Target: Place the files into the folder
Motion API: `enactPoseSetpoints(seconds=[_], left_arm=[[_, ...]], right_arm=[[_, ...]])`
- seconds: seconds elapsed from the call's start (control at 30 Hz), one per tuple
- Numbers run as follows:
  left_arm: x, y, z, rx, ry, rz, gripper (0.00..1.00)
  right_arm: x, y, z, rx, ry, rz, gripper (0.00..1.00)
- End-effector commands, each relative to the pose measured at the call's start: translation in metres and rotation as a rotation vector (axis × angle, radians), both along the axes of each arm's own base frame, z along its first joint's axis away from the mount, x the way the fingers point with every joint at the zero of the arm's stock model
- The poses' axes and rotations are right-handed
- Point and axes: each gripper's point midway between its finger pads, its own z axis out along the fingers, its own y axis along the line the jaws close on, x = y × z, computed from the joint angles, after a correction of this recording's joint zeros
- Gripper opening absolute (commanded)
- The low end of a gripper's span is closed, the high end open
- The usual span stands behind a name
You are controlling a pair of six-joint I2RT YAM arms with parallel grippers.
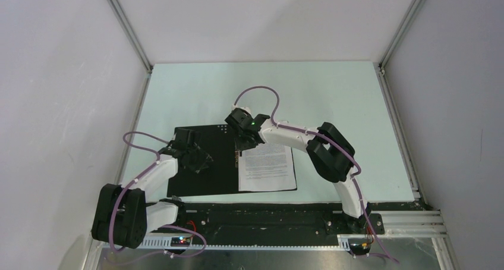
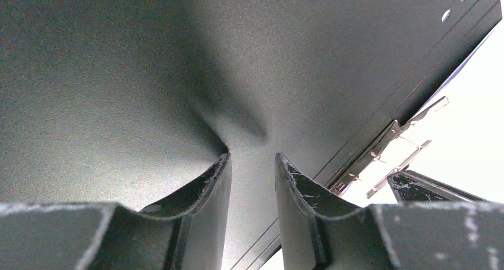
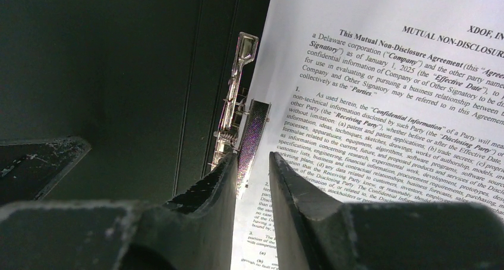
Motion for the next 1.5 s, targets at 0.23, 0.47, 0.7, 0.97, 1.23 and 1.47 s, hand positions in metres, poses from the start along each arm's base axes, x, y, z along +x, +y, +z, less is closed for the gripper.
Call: enactPoseSetpoints(seconds=[0.23, 0.47, 0.7, 0.97, 1.23, 1.47], left_arm=[[-0.001, 0.013, -0.008, 0.05, 0.02, 0.046, 0.4], [-0.002, 0.013, -0.01, 0.053, 0.028, 0.051, 0.39], [-0.001, 0.014, -0.009, 0.054, 0.025, 0.054, 0.39], [-0.002, 0.014, -0.01, 0.055, 0.028, 0.057, 0.4], [-0.001, 0.016, -0.01, 0.058, 0.029, 0.067, 0.39], [0.0, 0.016, -0.01, 0.056, 0.032, 0.068, 0.39]], right_arm=[[-0.001, 0.008, 0.005, 0.019, -0.011, -0.002, 0.19], [-0.007, 0.008, 0.004, 0.022, 0.0, 0.004, 0.18], [-0.01, 0.008, 0.0, 0.009, 0.0, 0.007, 0.22], [-0.01, 0.009, 0.001, 0.014, -0.006, 0.008, 0.23], [-0.017, 0.009, 0.001, 0.015, -0.001, 0.016, 0.22], [-0.023, 0.004, 0.0, 0.023, -0.001, 0.015, 0.22]])
